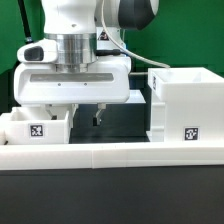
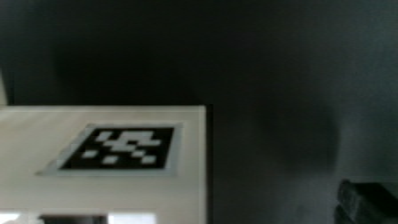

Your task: Assemble drawer

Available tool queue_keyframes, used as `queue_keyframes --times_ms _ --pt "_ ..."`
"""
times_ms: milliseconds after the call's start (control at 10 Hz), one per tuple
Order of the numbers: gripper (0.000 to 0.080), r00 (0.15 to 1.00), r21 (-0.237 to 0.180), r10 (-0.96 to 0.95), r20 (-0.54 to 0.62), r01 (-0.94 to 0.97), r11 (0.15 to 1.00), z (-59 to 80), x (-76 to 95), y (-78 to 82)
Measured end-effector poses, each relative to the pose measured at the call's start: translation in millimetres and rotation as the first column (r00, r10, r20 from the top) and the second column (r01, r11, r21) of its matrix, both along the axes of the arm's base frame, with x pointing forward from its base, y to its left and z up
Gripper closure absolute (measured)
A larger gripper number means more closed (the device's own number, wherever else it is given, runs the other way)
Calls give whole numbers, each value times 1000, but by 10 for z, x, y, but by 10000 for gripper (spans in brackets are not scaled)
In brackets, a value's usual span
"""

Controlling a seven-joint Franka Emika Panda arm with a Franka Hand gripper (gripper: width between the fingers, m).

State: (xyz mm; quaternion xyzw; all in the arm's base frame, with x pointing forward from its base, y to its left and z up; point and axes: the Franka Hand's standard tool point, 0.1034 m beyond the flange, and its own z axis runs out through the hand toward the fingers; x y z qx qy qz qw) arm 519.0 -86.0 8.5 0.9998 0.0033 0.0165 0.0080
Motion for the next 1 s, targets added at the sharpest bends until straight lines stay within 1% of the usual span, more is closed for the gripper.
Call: queue_keyframes --times_ms 200,300,400,500,600,700,800,1000 --pt "151 1000 -1 0 0 0 1000 -6 -2 -6" --pt "240 1000 -1 0 0 0 1000 -5 -1 -6" --pt "375 1000 -1 0 0 0 1000 -5 -1 -6" --pt "375 1000 -1 0 1 0 1000 -5 0 -6" --pt "569 1000 -1 0 1 0 1000 -5 0 -6" --pt "705 1000 -1 0 1 0 1000 -5 0 -6" --pt "758 1000 -1 0 1 0 1000 -5 1 -6" --pt "758 1000 -1 0 0 0 1000 -5 0 -6"
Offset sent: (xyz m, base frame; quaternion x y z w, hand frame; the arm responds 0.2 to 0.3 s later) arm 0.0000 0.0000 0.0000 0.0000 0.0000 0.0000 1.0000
